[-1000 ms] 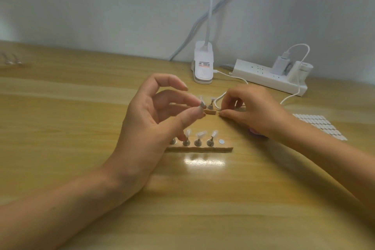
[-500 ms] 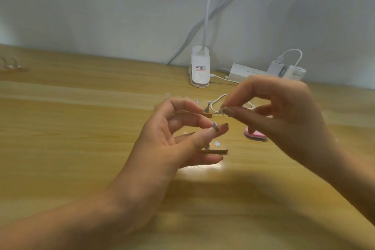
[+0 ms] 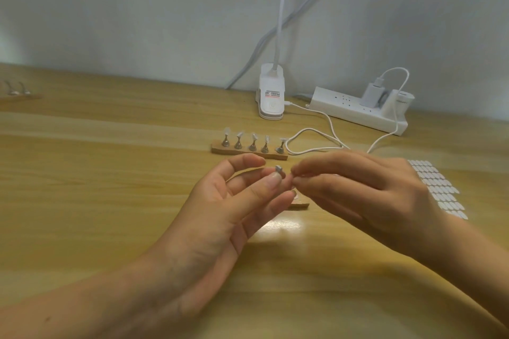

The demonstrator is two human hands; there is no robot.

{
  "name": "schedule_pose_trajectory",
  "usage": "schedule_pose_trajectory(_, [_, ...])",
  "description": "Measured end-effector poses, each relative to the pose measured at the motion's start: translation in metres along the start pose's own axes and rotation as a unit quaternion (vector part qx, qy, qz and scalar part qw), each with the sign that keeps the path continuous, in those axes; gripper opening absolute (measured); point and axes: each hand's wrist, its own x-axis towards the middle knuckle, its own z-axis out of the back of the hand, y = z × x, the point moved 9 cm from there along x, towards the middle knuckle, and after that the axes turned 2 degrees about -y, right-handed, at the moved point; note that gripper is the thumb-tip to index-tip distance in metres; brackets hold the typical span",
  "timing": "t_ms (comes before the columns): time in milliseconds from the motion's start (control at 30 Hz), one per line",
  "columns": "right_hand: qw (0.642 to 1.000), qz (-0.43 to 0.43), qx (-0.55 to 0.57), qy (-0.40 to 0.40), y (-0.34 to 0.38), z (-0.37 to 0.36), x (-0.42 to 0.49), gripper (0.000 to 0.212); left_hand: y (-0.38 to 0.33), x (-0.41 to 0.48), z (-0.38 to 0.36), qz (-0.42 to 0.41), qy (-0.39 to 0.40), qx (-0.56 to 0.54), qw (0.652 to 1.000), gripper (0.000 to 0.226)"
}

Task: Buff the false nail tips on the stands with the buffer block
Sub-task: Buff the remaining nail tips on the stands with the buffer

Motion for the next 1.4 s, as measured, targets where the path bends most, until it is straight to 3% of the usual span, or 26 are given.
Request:
schedule_pose_trajectory(233, [0.992, -0.091, 0.077, -0.043, -0.007, 0.007, 0.013, 0.02, -0.002, -0.002, -0.003, 0.0, 0.005, -0.022, 1.0, 0.042])
schedule_pose_trajectory(467, [0.941, -0.246, 0.225, -0.054, -0.028, 0.006, 0.011, 0.013, -0.005, -0.003, -0.003, -0.001, 0.009, -0.025, 1.0, 0.046])
schedule_pose_trajectory(800, [0.939, -0.256, 0.223, -0.048, -0.026, 0.01, 0.013, 0.011, -0.004, -0.003, -0.004, -0.008, 0.025, -0.006, 1.0, 0.044])
schedule_pose_trajectory(933, [0.916, -0.296, 0.262, -0.068, -0.029, 0.018, 0.014, 0.015, -0.014, -0.002, -0.003, -0.058, 0.026, 0.097, 0.993, 0.052])
schedule_pose_trajectory(1033, [0.909, -0.299, 0.282, -0.073, -0.024, 0.024, 0.019, 0.018, -0.022, -0.002, -0.006, -0.093, 0.038, 0.16, 0.982, 0.04])
schedule_pose_trajectory(1400, [0.914, -0.285, 0.284, -0.051, -0.006, 0.028, 0.027, 0.018, -0.025, -0.004, -0.015, -0.114, 0.079, 0.17, 0.976, 0.034])
